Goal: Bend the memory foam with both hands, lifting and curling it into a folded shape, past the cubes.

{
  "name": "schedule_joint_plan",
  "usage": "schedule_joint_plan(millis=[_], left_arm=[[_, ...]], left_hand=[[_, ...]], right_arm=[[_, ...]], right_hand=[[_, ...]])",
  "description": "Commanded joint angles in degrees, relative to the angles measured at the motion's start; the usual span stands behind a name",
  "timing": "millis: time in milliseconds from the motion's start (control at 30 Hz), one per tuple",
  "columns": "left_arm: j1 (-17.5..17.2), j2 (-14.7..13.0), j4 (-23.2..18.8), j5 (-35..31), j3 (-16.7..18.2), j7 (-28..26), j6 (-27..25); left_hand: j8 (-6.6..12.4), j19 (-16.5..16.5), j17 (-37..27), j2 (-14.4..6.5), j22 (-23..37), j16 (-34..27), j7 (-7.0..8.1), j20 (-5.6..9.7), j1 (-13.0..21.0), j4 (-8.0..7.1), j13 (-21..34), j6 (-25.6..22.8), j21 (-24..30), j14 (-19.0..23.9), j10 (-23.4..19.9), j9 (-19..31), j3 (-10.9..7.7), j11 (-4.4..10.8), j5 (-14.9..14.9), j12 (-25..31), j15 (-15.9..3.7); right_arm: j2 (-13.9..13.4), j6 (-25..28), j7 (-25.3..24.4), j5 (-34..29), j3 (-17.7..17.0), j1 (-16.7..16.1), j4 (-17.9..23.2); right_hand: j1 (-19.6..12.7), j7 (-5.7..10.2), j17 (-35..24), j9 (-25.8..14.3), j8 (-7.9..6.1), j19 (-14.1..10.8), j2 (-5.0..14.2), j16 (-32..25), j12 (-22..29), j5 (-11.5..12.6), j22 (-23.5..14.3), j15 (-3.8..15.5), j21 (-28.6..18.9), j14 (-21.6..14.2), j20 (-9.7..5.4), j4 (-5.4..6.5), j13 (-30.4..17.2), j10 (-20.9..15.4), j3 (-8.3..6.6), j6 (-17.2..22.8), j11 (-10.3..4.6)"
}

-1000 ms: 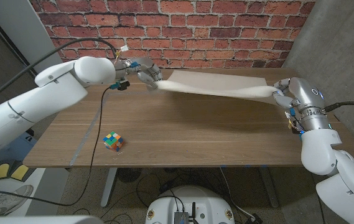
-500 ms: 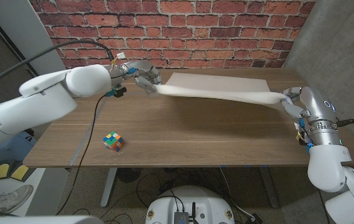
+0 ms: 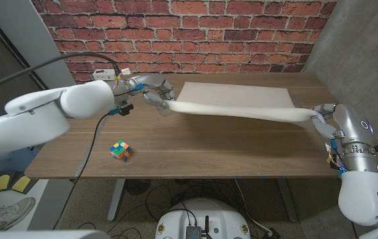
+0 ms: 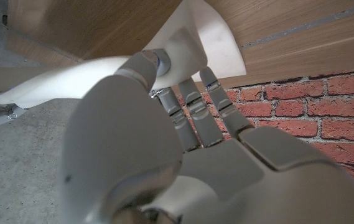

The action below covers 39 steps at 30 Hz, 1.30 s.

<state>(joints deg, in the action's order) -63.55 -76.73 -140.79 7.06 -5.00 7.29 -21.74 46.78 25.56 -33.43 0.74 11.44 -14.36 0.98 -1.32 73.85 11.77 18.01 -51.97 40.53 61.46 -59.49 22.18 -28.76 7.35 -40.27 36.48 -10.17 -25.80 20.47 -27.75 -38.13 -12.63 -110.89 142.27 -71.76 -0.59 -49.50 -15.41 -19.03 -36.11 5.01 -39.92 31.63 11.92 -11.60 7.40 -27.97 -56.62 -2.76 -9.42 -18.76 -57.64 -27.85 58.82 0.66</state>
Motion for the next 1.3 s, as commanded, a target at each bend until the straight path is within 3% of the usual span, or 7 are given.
schedule_joint_plan(millis=[33, 333, 433, 600, 867, 1300], left_arm=[[-12.6, 1.6, -1.0, -1.3, 10.0, 2.3, 4.3], [-13.5, 4.4, -0.3, -2.3, 10.1, 6.6, 6.9], [-12.1, 4.6, 0.0, -2.0, 8.8, 7.7, 7.5], [-6.7, 4.7, 1.5, -0.4, 4.2, 9.6, 8.7], [6.0, 5.6, 4.8, 1.7, -5.9, 14.3, 6.3], [24.9, 12.0, 12.3, 0.9, -20.9, 24.5, 1.1]], left_hand=[[0.47, -0.2, -0.3, -0.3, 0.2, 0.1, -1.33, -0.04, 0.5, -2.37, 24.1, -1.8, 0.4, 0.8, -0.8, 0.3, -2.77, -0.34, -0.4, 0.3, -0.66], [0.55, -0.4, -0.6, -0.3, 0.1, 0.3, -1.26, -0.08, 0.5, -2.43, 24.1, -1.4, 0.7, 0.9, -0.7, 0.4, -2.90, -0.30, -0.5, 0.3, -0.60], [0.60, -0.4, -0.6, -0.2, 0.1, 0.3, -1.46, -0.10, 0.4, -2.47, 24.1, -1.3, 0.9, 1.0, -0.7, 0.5, -2.96, -0.29, -0.5, 0.3, -0.50], [0.71, -0.5, -0.8, -0.2, 0.0, 0.5, -1.46, -0.11, 0.3, -2.49, 24.1, -1.1, 1.2, 1.0, -0.7, 0.6, -3.11, -0.21, -0.6, 0.3, -0.60], [0.97, -0.5, -1.0, -0.1, 0.0, 0.6, -1.33, -0.23, 0.2, -2.44, 24.0, -1.0, 1.6, 1.1, -0.7, 0.8, -3.26, -0.17, -0.8, 0.3, -0.60], [1.27, -0.7, -1.4, 0.0, -0.1, 0.9, -1.70, -0.40, 0.0, -2.48, 24.2, -0.7, 2.2, 1.3, -0.5, 1.2, -3.61, -0.47, -1.0, 0.5, -0.34]], right_arm=[[5.6, -3.8, -3.8, -1.7, -2.2, -7.4, 2.0], [9.7, -3.8, -2.5, -4.3, -3.5, -13.1, 5.8], [10.7, -3.4, -0.9, -5.4, -3.9, -14.8, 7.5], [11.4, -1.2, 4.1, -7.6, -4.2, -16.0, 10.9], [9.8, 2.8, 14.8, -8.9, -5.7, -11.7, 13.3], [3.9, 10.4, 32.7, -7.8, -8.7, -1.5, 13.5]], right_hand=[[0.3, -0.04, -0.3, -0.1, 0.19, 0.2, 0.41, 0.2, 0.1, 0.1, -0.1, 4.48, -0.5, -0.8, -0.10, 0.01, -9.4, -2.0, -0.41, 0.1, 2.09], [0.4, -0.01, -0.5, 0.0, 0.34, 0.4, 0.31, 0.5, 0.1, 0.0, -0.1, 4.38, -0.7, -0.9, -0.16, -0.06, -9.6, -2.0, -0.74, 0.3, 2.08], [0.5, -0.08, -0.5, 0.0, 0.32, 0.4, 0.24, 0.6, 0.1, 0.0, -0.1, 4.38, -0.8, -0.9, -0.16, -0.11, -9.6, -2.0, -0.83, 0.4, 2.14], [0.5, -0.01, -0.7, 0.0, 0.38, 0.5, 0.21, 0.7, 0.0, 0.0, -0.1, 4.35, -0.9, -0.9, -0.20, -0.16, -9.7, -2.0, -0.97, 0.4, 2.26], [0.6, -0.14, -0.9, -0.1, 0.39, 0.6, 0.12, 0.8, 0.1, 0.0, -0.1, 4.31, -1.2, -1.1, -0.23, -0.21, -9.9, -2.0, -1.19, 0.5, 2.14], [0.6, -0.16, -1.5, -0.3, 0.38, 0.7, 0.14, 0.8, 0.0, 0.1, 0.0, 4.29, -1.5, -1.0, -0.17, -0.24, -10.1, -2.0, -1.44, 0.5, 2.17]])
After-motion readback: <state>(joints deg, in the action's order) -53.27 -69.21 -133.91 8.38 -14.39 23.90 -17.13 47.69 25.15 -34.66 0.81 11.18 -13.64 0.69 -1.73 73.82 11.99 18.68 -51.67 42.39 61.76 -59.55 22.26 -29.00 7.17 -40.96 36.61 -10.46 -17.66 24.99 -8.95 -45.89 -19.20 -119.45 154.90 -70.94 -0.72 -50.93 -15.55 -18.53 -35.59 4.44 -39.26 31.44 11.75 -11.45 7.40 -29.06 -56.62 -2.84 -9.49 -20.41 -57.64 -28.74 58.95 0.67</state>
